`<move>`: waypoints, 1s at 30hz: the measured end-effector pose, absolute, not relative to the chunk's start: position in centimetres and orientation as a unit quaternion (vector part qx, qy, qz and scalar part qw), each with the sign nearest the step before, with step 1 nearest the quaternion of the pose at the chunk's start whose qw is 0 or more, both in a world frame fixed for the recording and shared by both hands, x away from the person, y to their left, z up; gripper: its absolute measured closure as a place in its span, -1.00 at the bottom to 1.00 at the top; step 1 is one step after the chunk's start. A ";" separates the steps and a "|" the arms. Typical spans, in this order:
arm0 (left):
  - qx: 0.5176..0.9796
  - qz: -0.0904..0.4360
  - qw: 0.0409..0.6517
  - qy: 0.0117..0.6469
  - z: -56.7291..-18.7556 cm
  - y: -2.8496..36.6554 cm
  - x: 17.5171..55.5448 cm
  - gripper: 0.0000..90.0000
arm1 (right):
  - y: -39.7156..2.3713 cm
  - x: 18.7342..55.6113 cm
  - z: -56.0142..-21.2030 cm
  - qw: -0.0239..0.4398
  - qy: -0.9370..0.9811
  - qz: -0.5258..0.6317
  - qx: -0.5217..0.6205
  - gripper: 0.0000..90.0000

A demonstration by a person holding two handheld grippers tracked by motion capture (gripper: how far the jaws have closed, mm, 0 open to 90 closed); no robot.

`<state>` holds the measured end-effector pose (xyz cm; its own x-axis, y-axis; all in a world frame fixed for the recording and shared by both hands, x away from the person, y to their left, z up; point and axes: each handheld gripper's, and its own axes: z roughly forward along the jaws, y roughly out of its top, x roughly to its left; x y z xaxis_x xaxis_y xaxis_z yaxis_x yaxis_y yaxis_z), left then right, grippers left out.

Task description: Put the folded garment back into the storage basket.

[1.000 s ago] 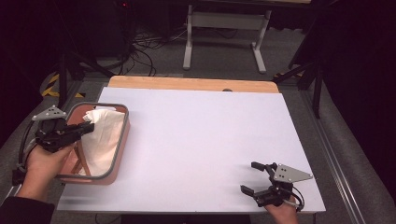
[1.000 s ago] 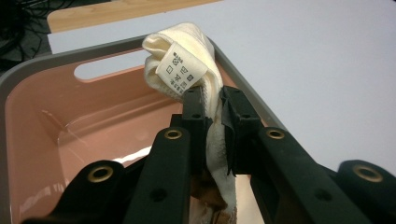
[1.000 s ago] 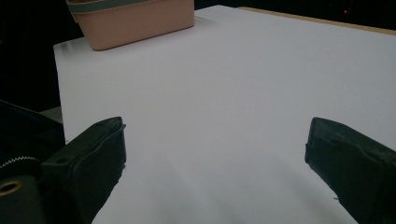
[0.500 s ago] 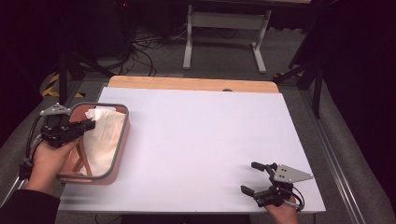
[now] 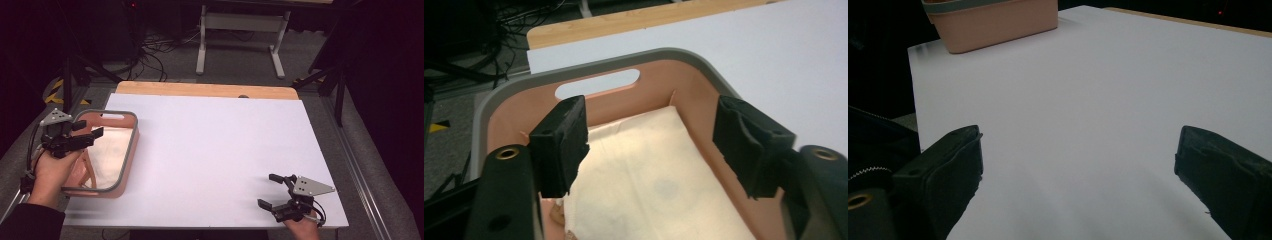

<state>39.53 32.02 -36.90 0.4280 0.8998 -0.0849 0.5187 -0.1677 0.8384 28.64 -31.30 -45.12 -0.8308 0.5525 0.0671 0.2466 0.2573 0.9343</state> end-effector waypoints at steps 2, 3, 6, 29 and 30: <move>0.728 0.223 0.433 0.482 -36.7 31.9 39.4 -0.45 | -31.3 28.6 -45.1 0.139 0.781 0.553 0.256 -0.87; 0.727 0.221 0.437 0.481 -36.7 31.8 39.4 -0.50 | -31.3 28.7 -45.1 0.139 0.781 0.553 0.256 -0.87; 0.724 0.226 0.448 0.473 -36.2 31.3 39.0 -0.69 | -31.3 28.7 -45.1 0.139 0.781 0.552 0.256 -0.87; 0.729 0.208 0.551 0.348 -32.2 24.6 35.4 -0.89 | -31.7 28.6 -45.0 0.144 0.777 0.555 0.261 -0.87; 0.730 0.203 0.556 0.341 -32.1 24.3 35.3 -0.88 | -31.7 28.6 -45.0 0.143 0.776 0.556 0.261 -0.87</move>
<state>35.26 24.34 -32.08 0.6849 0.7240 -0.0826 0.2715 -0.1483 0.9510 28.56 -31.67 -45.04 -0.8229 0.5642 0.0675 0.2453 0.2455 0.9378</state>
